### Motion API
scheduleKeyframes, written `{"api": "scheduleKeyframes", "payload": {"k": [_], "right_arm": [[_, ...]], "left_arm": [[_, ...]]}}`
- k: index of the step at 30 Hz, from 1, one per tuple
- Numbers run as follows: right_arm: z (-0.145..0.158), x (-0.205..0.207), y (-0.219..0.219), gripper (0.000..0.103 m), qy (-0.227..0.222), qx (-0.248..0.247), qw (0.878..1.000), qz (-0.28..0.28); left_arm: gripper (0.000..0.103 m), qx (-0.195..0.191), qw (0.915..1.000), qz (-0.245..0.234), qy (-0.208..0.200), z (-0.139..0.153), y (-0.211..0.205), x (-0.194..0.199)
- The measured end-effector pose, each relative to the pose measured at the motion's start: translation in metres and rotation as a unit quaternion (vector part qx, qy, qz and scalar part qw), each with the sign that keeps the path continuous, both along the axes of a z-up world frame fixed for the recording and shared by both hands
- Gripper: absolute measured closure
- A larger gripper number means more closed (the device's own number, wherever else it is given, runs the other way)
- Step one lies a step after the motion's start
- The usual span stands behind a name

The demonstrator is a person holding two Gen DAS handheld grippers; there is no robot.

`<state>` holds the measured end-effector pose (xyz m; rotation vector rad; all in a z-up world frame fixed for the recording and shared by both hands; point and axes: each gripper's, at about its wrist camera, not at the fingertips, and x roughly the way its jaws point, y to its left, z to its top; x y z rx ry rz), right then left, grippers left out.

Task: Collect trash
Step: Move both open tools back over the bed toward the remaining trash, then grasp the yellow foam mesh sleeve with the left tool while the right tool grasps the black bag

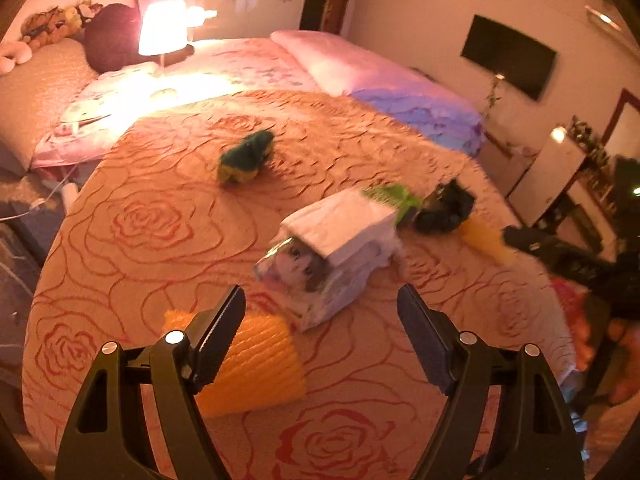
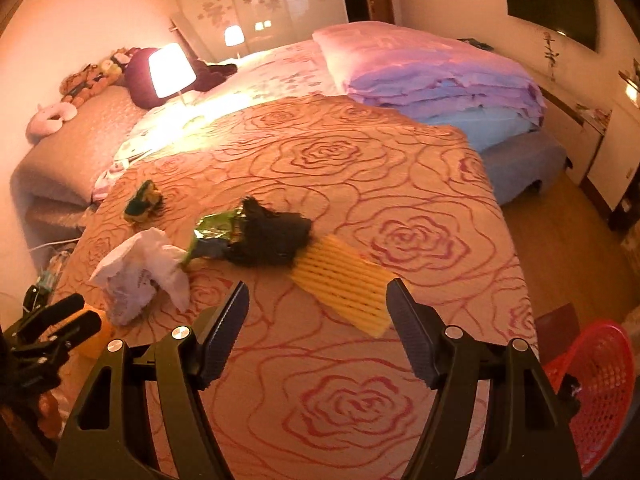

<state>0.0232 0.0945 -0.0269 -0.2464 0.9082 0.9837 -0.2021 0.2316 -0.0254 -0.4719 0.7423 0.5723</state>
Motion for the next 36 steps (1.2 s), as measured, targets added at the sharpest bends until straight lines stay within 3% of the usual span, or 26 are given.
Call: {"api": "scheduleKeyframes", "payload": {"k": [5, 13, 17, 23, 33, 36], "right_arm": [[0.0, -0.002, 0.007, 0.034, -0.002, -0.002, 1.0, 0.006], [-0.003, -0.001, 0.017, 0.034, -0.004, -0.006, 1.0, 0.014], [-0.004, -0.002, 0.023, 0.034, -0.006, -0.008, 1.0, 0.019], [-0.004, -0.002, 0.032, 0.034, -0.016, -0.011, 1.0, 0.021], [-0.004, -0.002, 0.06, 0.034, -0.047, -0.011, 0.998, 0.041], [-0.011, 0.002, 0.07, 0.04, -0.039, -0.019, 0.998, 0.047]], "left_arm": [[0.028, 0.021, 0.9998, 0.001, 0.004, 0.006, -0.002, -0.003], [0.028, 0.018, 0.9962, 0.052, 0.068, -0.028, 0.014, -0.016], [0.029, 0.036, 0.9954, 0.047, 0.075, -0.03, 0.014, -0.017], [0.054, 0.064, 0.9934, 0.043, 0.085, -0.032, 0.013, -0.02], [0.074, 0.059, 0.9949, 0.032, 0.076, -0.03, 0.019, -0.018], [0.077, 0.051, 0.9956, 0.034, 0.071, -0.028, 0.023, -0.021]]}}
